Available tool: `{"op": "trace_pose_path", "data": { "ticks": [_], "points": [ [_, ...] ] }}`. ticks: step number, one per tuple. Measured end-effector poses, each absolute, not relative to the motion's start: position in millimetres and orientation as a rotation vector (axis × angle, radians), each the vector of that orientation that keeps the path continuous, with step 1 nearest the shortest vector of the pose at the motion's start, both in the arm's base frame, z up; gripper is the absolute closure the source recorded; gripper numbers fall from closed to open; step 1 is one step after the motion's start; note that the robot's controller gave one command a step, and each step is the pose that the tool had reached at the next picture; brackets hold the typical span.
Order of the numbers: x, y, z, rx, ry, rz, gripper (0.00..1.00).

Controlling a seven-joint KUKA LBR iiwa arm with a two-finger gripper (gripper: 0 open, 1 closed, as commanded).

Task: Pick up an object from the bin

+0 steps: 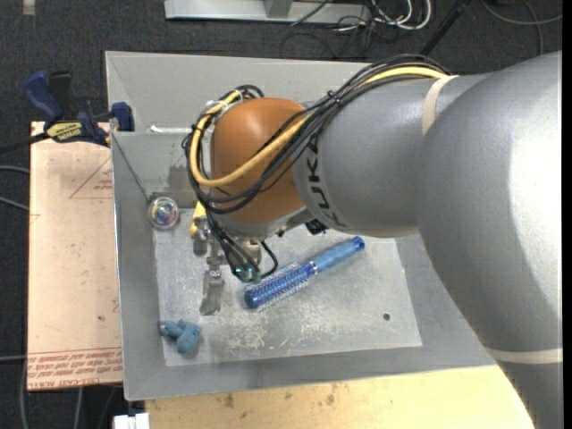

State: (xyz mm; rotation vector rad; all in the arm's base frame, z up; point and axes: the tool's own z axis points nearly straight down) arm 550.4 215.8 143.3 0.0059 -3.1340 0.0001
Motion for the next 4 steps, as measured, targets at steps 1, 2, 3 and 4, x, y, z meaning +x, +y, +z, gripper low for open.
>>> {"op": "trace_pose_path", "data": {
  "ticks": [1, 2, 3, 4],
  "points": [
    [658.5, 127.4, 69.7, 0.132, -3.145, -0.003, 0.0],
    [648.5, 193.0, 101.2, -0.418, -3.118, -0.008, 0.0],
    [654.1, 166.2, 100.6, -0.578, -3.09, -0.003, 0.0],
    [649.5, 167.9, 68.8, -0.719, -3.049, 0.001, 0.0]
  ]
}}
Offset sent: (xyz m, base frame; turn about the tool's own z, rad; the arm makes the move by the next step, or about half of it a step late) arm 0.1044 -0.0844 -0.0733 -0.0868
